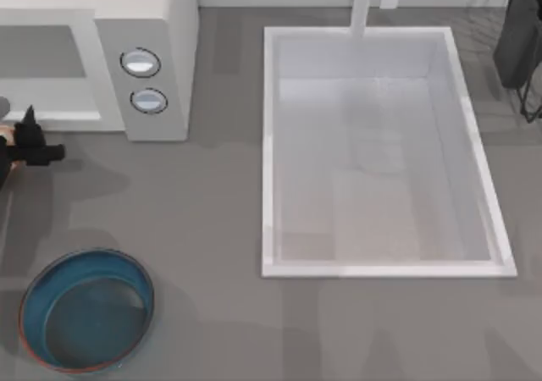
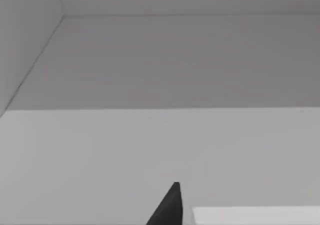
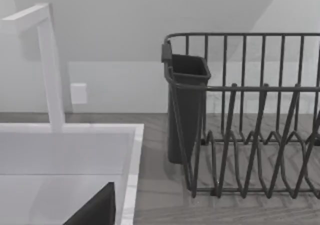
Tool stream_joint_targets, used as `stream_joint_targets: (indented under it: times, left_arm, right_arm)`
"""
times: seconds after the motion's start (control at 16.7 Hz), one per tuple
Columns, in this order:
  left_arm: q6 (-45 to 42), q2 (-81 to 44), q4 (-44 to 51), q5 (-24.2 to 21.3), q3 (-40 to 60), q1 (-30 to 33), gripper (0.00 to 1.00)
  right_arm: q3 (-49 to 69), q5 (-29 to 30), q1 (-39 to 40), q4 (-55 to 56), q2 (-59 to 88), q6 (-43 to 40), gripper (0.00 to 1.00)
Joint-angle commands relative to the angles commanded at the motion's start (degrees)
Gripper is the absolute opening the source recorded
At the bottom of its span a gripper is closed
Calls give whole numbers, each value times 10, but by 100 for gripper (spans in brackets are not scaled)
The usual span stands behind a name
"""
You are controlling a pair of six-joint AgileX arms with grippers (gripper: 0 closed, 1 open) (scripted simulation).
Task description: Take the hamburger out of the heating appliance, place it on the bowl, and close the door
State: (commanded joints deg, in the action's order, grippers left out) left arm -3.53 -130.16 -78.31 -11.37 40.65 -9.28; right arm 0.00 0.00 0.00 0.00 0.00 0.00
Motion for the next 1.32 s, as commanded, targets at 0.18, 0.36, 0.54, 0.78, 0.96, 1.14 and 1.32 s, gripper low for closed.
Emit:
stream_joint_targets:
  times: [0.18,0.36,0.54,0.78,0.96,1.14,1.32]
  left_arm:
    - [0,49,48,1,1,0,0]
    - [-1,119,120,2,1,0,0]
    - [-1,188,190,2,1,-1,0]
    - [-1,234,238,3,2,-1,0]
    - [-2,232,236,3,1,0,0]
    - [14,232,253,8,10,6,0]
    - [84,230,321,27,47,32,0]
  right_arm:
    - [0,0,0,0,0,0,100]
    - [0,0,0,0,0,0,100]
    - [0,0,0,0,0,0,100]
    - [0,0,0,0,0,0,100]
    - [0,0,0,0,0,0,100]
    - [0,0,0,0,0,0,100]
    - [0,0,0,0,0,0,100]
